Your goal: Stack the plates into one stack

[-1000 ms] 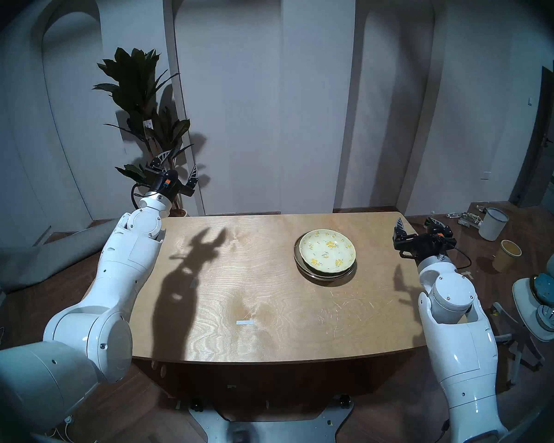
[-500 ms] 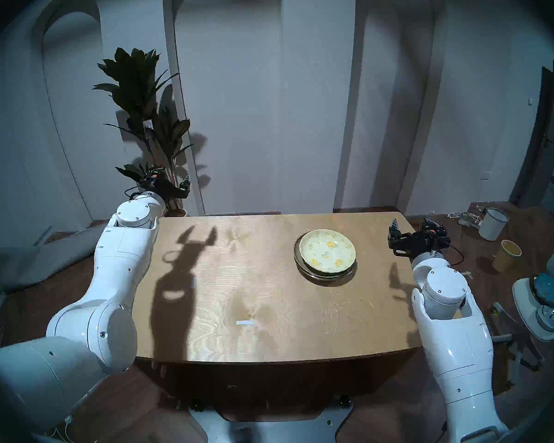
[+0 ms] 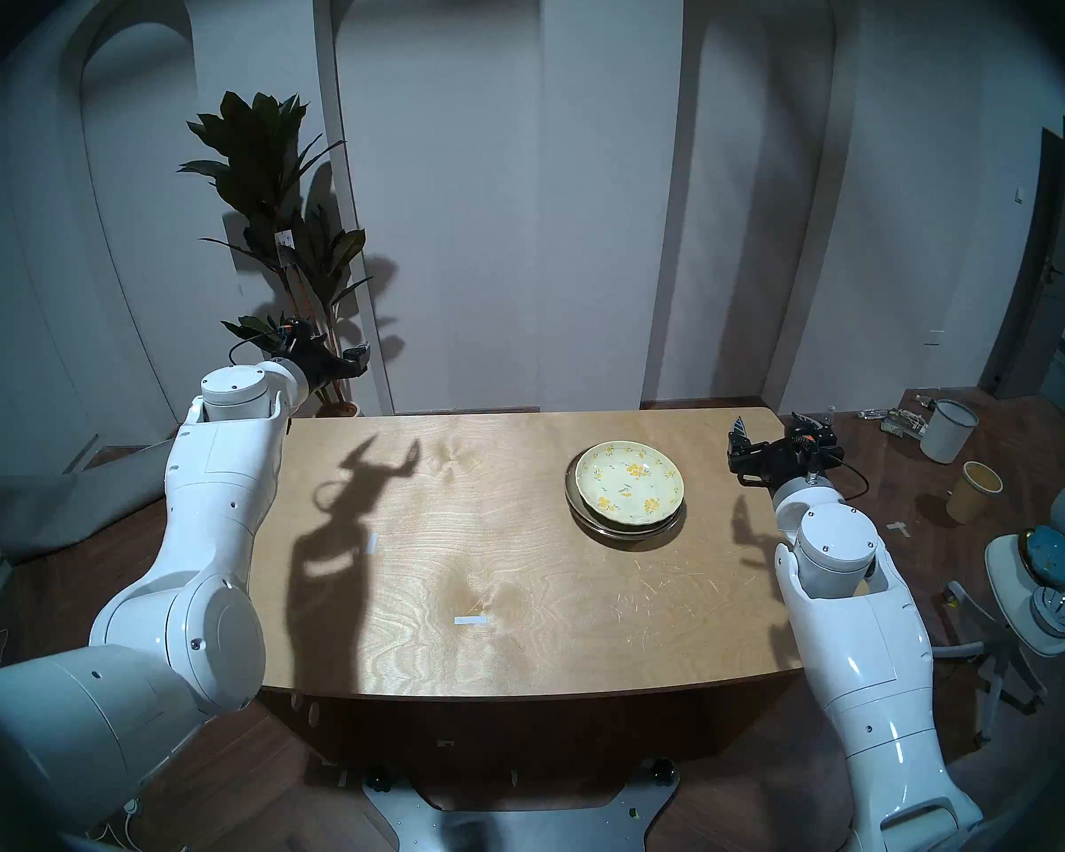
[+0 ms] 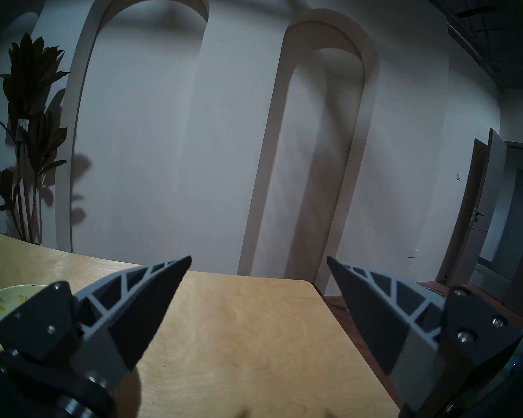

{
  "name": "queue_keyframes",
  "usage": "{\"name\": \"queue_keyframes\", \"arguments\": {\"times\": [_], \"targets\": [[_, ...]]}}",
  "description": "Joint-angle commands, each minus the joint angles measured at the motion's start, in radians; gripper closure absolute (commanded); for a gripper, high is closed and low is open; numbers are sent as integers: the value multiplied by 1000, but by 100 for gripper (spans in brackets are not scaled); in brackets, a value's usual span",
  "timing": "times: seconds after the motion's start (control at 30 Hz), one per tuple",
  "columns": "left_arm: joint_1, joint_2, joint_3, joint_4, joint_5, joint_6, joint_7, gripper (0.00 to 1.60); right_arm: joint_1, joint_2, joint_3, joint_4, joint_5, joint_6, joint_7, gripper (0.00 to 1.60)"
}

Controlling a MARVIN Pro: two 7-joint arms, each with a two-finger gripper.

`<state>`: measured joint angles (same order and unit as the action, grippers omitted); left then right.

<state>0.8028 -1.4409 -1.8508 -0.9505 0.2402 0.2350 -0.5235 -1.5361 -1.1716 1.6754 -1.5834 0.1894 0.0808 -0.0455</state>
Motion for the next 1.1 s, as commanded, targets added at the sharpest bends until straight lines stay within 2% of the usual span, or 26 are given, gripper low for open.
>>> {"name": "queue_keyframes", "arguments": {"times": [0.0, 0.1, 0.23, 0.4, 1.07], "targets": [[19, 1, 15, -113, 19, 96, -14, 0, 59, 10, 2, 5, 6, -57, 21, 0], [53, -14, 11, -163, 17, 110, -2, 0, 73, 9, -4, 14, 2, -67, 25, 0], [109, -48, -15, -220, 9, 60, 47, 0, 76, 4, -8, 9, -2, -76, 26, 0], [155, -73, -22, -284, 11, 61, 70, 0, 71, 9, -17, -2, -22, -68, 27, 0], [170, -82, -18, -305, 9, 60, 92, 0, 72, 3, -13, -1, -32, -71, 30, 0]]}}
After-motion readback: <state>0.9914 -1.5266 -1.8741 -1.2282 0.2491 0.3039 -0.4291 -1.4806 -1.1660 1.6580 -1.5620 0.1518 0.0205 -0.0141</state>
